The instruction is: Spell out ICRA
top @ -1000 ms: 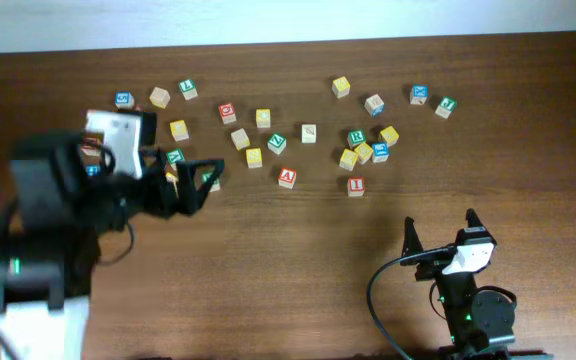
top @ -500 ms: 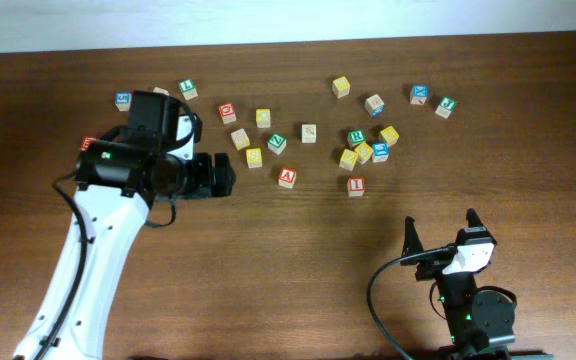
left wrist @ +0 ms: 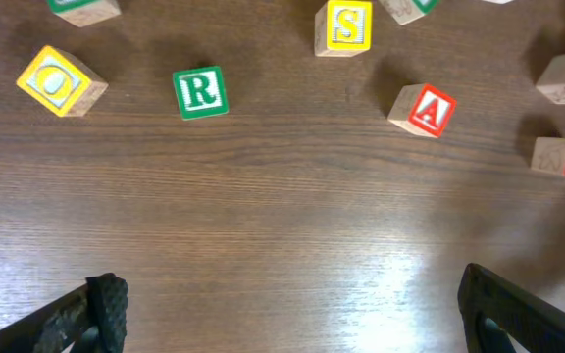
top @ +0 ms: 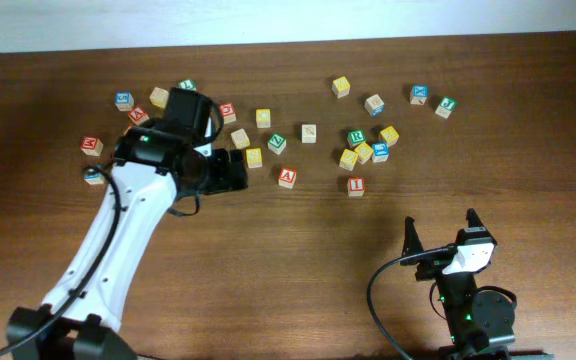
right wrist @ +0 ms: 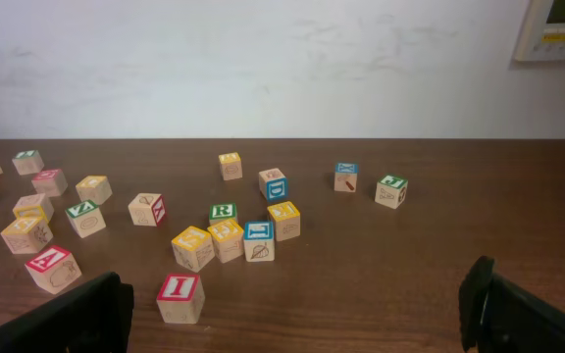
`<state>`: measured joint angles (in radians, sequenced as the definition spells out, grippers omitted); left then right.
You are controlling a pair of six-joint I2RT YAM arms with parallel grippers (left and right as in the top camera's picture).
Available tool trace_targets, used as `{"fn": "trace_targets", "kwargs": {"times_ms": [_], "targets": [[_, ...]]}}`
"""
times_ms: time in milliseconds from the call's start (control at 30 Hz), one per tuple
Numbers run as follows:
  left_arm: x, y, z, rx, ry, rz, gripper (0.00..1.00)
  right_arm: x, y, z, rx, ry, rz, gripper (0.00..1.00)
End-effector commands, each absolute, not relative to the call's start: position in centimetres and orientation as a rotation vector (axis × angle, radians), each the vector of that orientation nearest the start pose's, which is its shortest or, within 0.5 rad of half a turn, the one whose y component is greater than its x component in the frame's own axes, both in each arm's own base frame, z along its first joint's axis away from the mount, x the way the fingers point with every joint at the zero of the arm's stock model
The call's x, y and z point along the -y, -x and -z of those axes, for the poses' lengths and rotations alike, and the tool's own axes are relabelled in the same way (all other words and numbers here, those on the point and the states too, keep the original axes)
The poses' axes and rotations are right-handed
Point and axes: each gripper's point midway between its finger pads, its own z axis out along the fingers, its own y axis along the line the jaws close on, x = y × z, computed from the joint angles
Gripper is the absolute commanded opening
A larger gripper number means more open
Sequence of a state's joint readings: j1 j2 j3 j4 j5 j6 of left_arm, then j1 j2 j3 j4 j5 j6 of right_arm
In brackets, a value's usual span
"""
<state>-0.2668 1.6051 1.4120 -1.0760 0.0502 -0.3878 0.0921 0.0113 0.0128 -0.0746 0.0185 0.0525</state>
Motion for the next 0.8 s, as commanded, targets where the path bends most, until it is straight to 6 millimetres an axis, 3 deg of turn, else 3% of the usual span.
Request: {"fn": "trace_targets", "kwargs": {"times_ms": [0,233,333,467,600,767], "targets": [[8.6,-34.7,-14.5,-2.854,0.292,0.061,0.99,-1.6,-24.5,-15.6,-1.649,0.003,-0.085,0.98],[7.7,-37.0,-12.1,-2.828,0.336,-0.042,1.00,-1.6,-24.5,-15.6,-1.649,0.002,-0.085,0.98],[8.1,-38.2,-11.8,-2.801,0.336,-0.013,0.93,-1.6,-24.5,-15.6,-1.649,0.002,-0.085,0.98],[9.9,-40.0,-12.4,-2.741,0.315,0.128,0.96,-1.6,-24.5,-15.6,-1.649,0.002,-0.085,0.98],[11.9,-40.8,-12.9,-2.714,0.176,0.227,0.99,-1.6,-24.5,-15.6,-1.649,0.002,-0.085,0.98],[10.9,-41.1,-13.4,-2.704,0.178,0.216,0.99,-1.6,-24.5,-15.6,-1.649,0.002,-0.085,0.98]]}}
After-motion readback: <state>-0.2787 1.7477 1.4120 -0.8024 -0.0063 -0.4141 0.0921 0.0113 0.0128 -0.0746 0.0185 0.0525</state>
